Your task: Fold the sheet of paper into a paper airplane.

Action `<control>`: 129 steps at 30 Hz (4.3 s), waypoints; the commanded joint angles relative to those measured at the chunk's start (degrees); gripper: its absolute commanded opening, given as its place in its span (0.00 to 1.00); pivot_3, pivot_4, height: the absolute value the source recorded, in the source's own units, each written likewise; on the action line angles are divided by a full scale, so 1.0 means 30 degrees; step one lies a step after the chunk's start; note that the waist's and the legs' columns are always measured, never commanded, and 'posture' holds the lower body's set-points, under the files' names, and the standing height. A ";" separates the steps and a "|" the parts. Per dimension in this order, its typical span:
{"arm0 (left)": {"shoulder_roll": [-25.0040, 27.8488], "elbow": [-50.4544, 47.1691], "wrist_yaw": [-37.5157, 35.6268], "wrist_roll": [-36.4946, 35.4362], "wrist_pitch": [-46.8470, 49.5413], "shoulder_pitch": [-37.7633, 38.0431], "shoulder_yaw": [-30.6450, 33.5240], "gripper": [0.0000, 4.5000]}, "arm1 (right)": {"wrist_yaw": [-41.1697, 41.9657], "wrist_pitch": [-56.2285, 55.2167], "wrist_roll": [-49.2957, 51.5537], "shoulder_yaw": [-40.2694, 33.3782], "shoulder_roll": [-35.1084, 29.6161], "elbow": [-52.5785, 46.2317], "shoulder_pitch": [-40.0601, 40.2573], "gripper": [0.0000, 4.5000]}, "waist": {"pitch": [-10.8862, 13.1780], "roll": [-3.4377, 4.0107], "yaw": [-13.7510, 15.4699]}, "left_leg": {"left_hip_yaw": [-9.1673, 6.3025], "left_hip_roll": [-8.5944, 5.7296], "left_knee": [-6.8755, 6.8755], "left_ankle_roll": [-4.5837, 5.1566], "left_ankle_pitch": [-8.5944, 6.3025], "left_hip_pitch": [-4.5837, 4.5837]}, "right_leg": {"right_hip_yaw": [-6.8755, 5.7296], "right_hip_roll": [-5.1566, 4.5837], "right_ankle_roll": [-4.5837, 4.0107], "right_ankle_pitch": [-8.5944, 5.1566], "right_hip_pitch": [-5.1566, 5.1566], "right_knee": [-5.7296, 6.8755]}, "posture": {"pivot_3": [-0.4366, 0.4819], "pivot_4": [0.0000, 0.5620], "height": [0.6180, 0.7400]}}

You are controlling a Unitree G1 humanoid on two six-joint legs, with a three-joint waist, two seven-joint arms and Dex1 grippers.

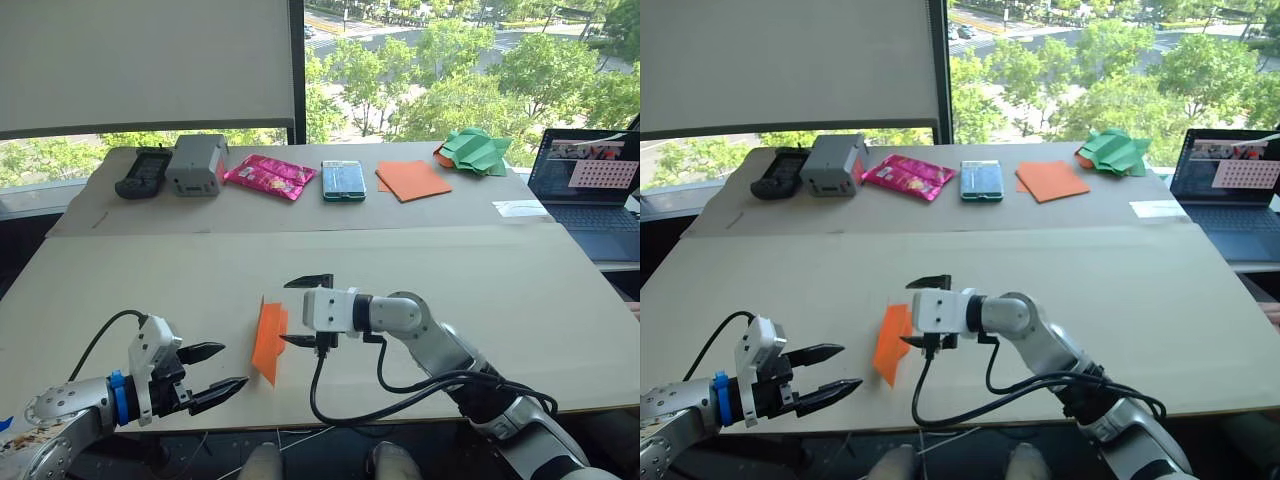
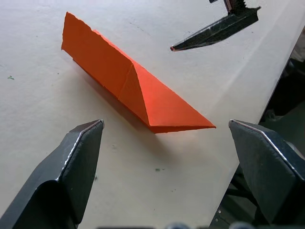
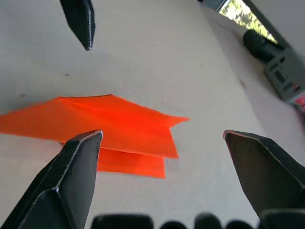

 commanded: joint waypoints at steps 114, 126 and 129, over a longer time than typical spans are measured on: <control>0.0083 -0.0663 0.0900 -0.0923 0.0631 0.0297 0.0443 1.00 | -0.4957 -1.2506 -1.0343 0.1471 0.2794 0.9983 -0.5092 0.00 | -0.0028 -0.0094 -0.0117 | -0.0054 0.0048 -0.0006 0.0199 0.0124 0.0113 | 0.0748 0.0549 -0.0112 -0.0057 0.0028 0.0164 | 0.48 0.27 0.69; -0.0561 -0.0396 0.1154 -0.0985 0.0650 -0.0706 -0.0510 1.00 | 0.3678 -0.3790 -0.1197 -0.2526 -0.0488 0.3366 -0.3395 0.00 | -0.0023 -0.0099 0.0043 | -0.0049 0.0013 0.0001 0.0199 0.0123 0.0113 | 0.0889 0.0595 -0.0113 -0.0058 0.0079 0.0153 | 0.48 0.27 0.69; -0.0787 -0.0388 0.1154 -0.0760 0.0584 -0.0856 -0.1208 1.00 | 0.6290 0.2496 0.0565 -0.3994 -0.1990 0.0765 -0.3318 0.00 | -0.0032 -0.0118 0.0043 | -0.0037 0.0013 0.0006 0.0195 0.0121 0.0127 | 0.0898 0.0595 -0.0113 -0.0058 0.0108 0.0144 | 0.48 0.27 0.69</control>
